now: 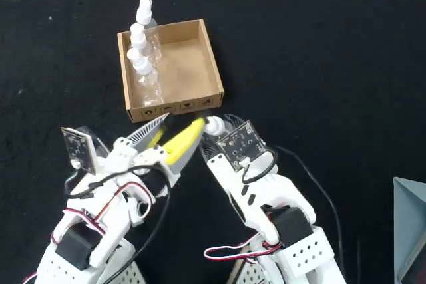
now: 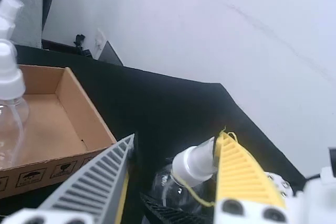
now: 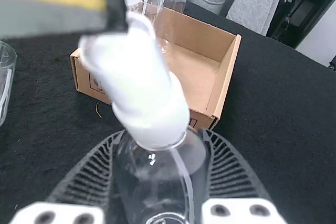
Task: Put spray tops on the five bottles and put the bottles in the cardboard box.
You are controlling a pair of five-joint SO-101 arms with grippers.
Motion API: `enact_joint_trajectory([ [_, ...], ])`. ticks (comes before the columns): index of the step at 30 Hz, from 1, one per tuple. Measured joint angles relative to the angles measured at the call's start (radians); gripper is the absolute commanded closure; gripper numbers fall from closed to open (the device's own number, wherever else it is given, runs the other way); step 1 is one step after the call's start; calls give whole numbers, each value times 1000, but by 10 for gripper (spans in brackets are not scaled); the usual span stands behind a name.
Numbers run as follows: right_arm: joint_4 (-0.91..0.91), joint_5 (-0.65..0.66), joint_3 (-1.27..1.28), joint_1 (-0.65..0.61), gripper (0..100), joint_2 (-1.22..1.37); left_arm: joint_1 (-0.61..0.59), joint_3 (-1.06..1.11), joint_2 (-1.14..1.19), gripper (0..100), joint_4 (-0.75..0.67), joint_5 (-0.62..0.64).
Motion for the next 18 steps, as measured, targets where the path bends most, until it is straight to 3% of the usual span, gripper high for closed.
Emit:
enact_joint_trajectory([
  [18,0,0,0,-2,900,0,-83,0,9,780,0,41],
])
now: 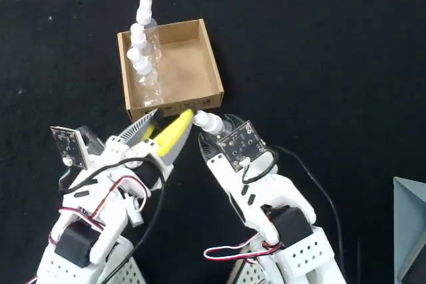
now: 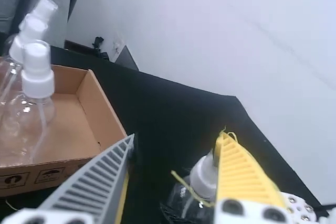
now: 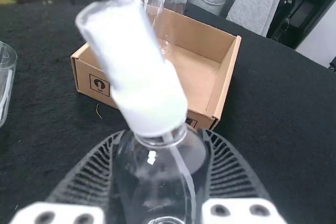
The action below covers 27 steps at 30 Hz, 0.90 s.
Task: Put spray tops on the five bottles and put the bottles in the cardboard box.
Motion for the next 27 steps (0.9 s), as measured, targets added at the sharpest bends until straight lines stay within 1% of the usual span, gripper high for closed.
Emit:
enact_joint_trajectory([
  [7,0,-3,0,0,900,0,-83,0,2,780,-64,55],
  [11,-2,-57,0,0,900,0,-86,26,-5,780,-114,58],
  [17,-2,-69,0,0,900,0,-89,71,3,780,-172,57],
  [22,-2,-69,0,0,900,0,-91,83,3,780,-180,15],
  [27,-2,-69,-2,0,900,0,-91,83,3,780,-180,8],
])
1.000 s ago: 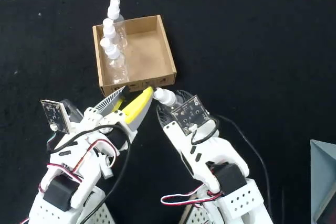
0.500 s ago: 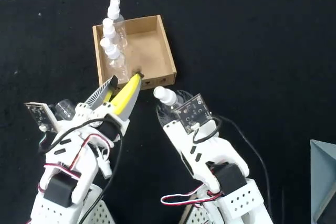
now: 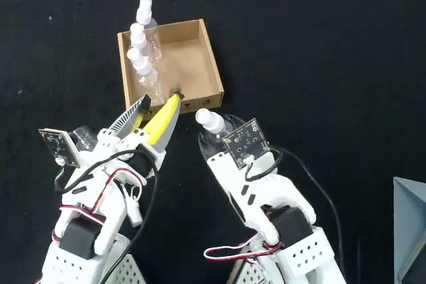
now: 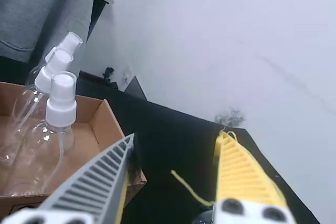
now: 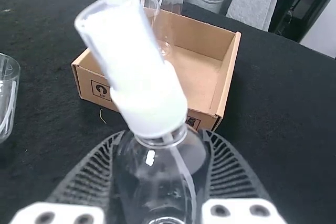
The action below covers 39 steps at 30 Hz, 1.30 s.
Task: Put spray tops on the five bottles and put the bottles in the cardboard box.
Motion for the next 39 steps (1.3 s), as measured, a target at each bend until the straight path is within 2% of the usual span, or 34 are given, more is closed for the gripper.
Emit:
enact_joint_trajectory([
  [12,0,0,0,0,900,0,5,21,0,777,0,0],
  [39,0,0,0,0,900,0,213,75,-8,779,-2,-110],
])
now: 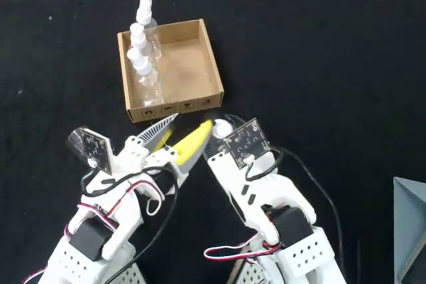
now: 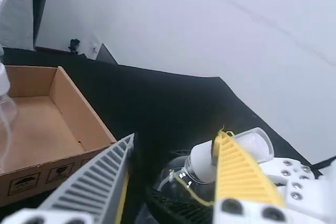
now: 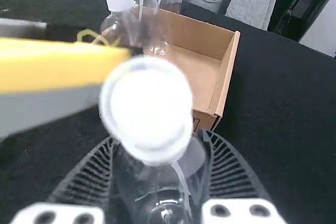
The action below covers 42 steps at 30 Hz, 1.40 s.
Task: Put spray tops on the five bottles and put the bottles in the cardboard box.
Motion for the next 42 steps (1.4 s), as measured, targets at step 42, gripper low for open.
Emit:
enact_joint_trajectory([
  [42,21,-2,0,0,900,0,-9,-14,8,780,44,-41],
])
